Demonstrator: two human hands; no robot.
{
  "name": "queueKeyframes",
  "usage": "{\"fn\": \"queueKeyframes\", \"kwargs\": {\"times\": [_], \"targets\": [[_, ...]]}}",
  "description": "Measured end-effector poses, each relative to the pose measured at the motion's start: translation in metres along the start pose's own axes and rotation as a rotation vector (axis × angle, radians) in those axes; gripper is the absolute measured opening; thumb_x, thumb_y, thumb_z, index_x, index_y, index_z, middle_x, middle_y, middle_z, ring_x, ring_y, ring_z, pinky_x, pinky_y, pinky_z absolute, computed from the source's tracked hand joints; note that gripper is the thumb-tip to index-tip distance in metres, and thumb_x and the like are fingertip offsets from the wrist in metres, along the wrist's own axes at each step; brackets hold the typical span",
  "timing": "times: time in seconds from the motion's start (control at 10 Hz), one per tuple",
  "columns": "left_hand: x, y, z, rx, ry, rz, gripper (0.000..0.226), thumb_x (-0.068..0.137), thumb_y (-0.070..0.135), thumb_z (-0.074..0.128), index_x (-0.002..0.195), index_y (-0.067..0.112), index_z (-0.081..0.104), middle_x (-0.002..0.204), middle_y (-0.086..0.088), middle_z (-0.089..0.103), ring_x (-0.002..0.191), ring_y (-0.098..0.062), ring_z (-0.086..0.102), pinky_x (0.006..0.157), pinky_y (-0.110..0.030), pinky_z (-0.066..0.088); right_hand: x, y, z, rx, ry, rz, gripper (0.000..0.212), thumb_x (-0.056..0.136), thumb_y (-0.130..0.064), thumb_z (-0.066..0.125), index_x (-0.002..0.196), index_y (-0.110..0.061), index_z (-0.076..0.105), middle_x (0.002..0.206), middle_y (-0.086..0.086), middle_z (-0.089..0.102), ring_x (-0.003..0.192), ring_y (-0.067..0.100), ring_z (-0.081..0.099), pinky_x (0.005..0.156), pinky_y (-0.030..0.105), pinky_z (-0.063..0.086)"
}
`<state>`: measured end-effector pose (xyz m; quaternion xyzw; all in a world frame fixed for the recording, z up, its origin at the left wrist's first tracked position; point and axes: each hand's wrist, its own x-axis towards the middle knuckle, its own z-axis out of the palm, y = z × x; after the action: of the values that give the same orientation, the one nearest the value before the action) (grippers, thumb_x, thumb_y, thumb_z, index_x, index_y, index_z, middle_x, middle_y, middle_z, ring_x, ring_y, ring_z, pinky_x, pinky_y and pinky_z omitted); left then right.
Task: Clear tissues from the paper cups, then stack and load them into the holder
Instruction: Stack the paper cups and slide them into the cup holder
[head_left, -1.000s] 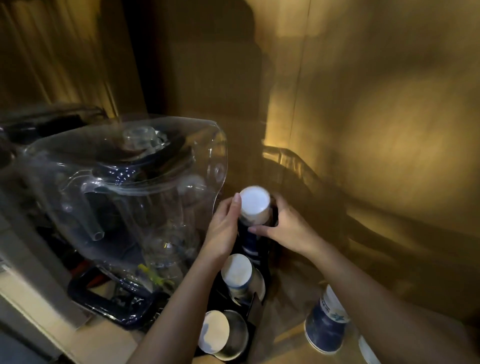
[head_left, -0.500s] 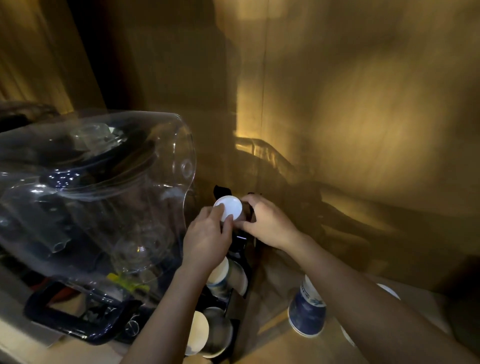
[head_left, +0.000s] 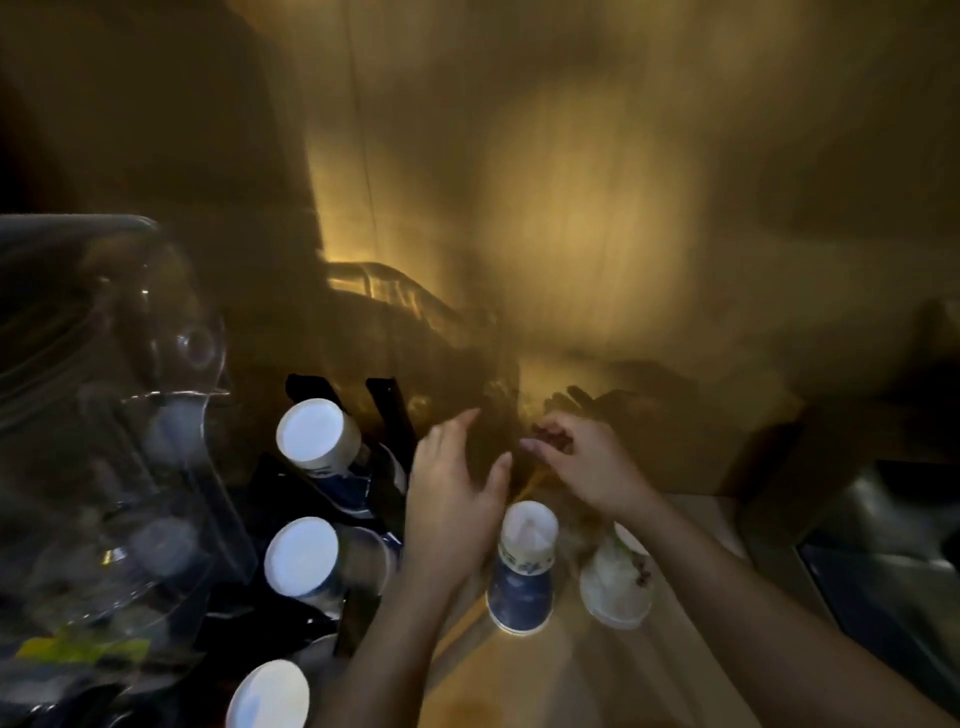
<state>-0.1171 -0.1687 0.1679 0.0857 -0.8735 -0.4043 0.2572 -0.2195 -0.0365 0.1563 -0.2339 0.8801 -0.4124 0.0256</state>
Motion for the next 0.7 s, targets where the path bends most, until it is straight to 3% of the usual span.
{"fn": "queueKeyframes", "kwargs": {"times": [0.1,0.2,0.3,0.4,0.5,0.6,0.7], "targets": [[-0.010,0.009,0.040,-0.047,-0.167,0.036,0.059,0.083,0.023,0.066,0.136,0.020,0.040,0.133,0.002,0.049,0.118,-0.003,0.040,0.093,-0.017,0.029,-0.012,0.028,-0.013,-0.026,0.090,0.075,0.025,0.083,-0.032,0.063,0.102,-0.015,0.062,0.098,0.004,0.067,0.089,0.017,0.061,0.077,0.034,0.050],[-0.021,0.015,0.085,-0.089,-0.384,0.031,0.066,0.083,0.014,0.060,0.142,0.018,0.030,0.142,0.000,0.042,0.131,-0.012,0.037,0.100,-0.017,0.030,-0.025,0.061,-0.023,-0.065,0.108,0.182,0.036,0.080,-0.033,0.066,0.109,-0.012,0.060,0.110,0.010,0.063,0.101,0.022,0.057,0.089,0.037,0.046],[-0.029,0.012,0.121,-0.127,-0.527,-0.074,0.078,0.081,0.012,0.064,0.145,0.014,0.019,0.150,-0.007,0.034,0.138,-0.021,0.032,0.113,-0.032,0.030,-0.042,0.087,-0.032,-0.006,0.008,0.268,0.061,0.075,-0.036,0.070,0.127,-0.014,0.046,0.122,0.000,0.048,0.110,0.014,0.045,0.091,0.029,0.038],[-0.033,0.002,0.147,-0.111,-0.554,-0.171,0.087,0.074,0.016,0.073,0.144,0.014,0.022,0.145,-0.009,0.041,0.132,-0.024,0.041,0.110,-0.037,0.035,-0.061,0.106,-0.032,0.088,-0.134,0.339,0.083,0.071,-0.029,0.076,0.138,-0.018,0.028,0.127,-0.006,0.035,0.121,0.014,0.038,0.094,0.025,0.034],[-0.036,-0.020,0.172,-0.130,-0.677,-0.285,0.091,0.069,0.012,0.077,0.142,0.017,0.024,0.136,-0.011,0.049,0.123,-0.027,0.050,0.103,-0.038,0.043,-0.074,0.117,-0.025,0.157,-0.148,0.357,0.074,0.067,-0.017,0.078,0.129,-0.021,0.039,0.131,0.001,0.047,0.118,0.019,0.048,0.094,0.030,0.043],[-0.042,-0.034,0.184,-0.109,-0.754,-0.310,0.078,0.062,0.015,0.082,0.130,0.018,0.042,0.128,-0.008,0.055,0.118,-0.026,0.053,0.100,-0.038,0.045,-0.083,0.125,-0.017,0.179,-0.103,0.349,0.068,0.063,-0.009,0.080,0.115,-0.030,0.041,0.119,-0.004,0.051,0.109,0.012,0.051,0.088,0.025,0.046],[-0.051,-0.043,0.187,-0.125,-0.786,-0.364,0.079,0.055,0.029,0.082,0.124,0.027,0.044,0.127,-0.002,0.056,0.117,-0.024,0.052,0.102,-0.042,0.044,-0.092,0.133,-0.010,0.183,-0.089,0.362,0.067,0.061,-0.009,0.079,0.108,-0.034,0.038,0.114,-0.005,0.051,0.105,0.010,0.052,0.079,0.019,0.047]]}}
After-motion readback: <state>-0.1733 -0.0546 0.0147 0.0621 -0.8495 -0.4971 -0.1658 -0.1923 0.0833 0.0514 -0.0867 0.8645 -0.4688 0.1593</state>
